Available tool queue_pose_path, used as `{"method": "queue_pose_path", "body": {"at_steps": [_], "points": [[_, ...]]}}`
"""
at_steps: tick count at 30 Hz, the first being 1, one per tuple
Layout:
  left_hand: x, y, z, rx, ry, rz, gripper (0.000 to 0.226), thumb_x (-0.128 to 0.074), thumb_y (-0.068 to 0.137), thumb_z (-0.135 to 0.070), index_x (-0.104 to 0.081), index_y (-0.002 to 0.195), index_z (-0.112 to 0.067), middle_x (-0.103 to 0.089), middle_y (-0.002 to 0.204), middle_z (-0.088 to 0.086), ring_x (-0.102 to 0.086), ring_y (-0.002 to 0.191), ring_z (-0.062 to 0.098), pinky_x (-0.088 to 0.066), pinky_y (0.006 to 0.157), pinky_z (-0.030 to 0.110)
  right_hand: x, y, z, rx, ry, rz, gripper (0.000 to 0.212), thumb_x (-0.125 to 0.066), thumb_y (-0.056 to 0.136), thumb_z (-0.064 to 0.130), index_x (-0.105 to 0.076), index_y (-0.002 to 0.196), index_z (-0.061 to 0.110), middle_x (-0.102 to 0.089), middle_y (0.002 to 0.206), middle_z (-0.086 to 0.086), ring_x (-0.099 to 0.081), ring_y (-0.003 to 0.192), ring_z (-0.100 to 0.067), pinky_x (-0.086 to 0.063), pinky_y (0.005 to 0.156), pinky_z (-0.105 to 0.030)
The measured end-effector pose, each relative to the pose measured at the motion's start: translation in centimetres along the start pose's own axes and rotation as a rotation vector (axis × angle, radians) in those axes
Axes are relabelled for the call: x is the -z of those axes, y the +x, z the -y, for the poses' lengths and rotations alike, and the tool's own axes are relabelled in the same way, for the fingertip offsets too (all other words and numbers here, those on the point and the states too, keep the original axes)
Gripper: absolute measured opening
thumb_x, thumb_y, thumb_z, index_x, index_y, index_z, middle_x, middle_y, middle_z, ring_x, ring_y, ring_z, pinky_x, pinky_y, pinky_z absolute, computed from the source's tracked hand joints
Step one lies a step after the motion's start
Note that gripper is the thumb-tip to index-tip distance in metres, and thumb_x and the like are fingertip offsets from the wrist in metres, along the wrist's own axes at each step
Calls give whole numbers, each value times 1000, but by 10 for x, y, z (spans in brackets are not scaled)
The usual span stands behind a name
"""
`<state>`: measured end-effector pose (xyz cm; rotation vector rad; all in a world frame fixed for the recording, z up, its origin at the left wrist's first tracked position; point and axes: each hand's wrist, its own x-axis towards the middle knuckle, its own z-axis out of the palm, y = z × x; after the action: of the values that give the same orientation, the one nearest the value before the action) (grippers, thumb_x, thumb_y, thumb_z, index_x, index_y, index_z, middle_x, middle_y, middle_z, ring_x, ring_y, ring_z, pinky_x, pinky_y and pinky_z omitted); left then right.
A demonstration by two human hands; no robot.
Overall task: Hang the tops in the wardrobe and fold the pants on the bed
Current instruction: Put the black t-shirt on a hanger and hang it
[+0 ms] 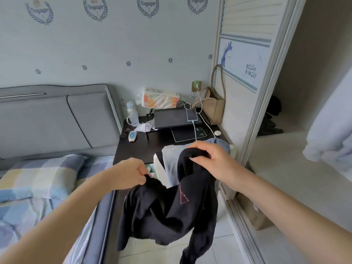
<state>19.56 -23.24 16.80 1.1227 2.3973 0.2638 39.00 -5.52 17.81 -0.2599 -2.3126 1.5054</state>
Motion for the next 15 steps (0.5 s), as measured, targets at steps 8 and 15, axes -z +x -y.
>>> {"method": "queue_pose_path", "body": {"at_steps": [8, 15], "points": [[-1, 30, -118, -612, -441, 118, 45, -72, 85, -8, -66, 71, -50, -57, 58, -27, -52, 56, -12, -36, 54, 1, 46, -8, 25, 119, -110, -53, 34, -64, 79, -2, -70, 87, 30, -69, 87, 16, -63, 83, 1, -47, 76, -15], [8, 88, -154, -774, -698, 264, 12, -69, 86, -2, -70, 97, -6, -70, 91, 13, -64, 89, 14, -53, 82, 27, 119, -25, -12, -105, 202, -166, 47, -61, 79, -3, -53, 116, 25, -66, 97, -2, -65, 83, -22, -54, 77, -32]]}}
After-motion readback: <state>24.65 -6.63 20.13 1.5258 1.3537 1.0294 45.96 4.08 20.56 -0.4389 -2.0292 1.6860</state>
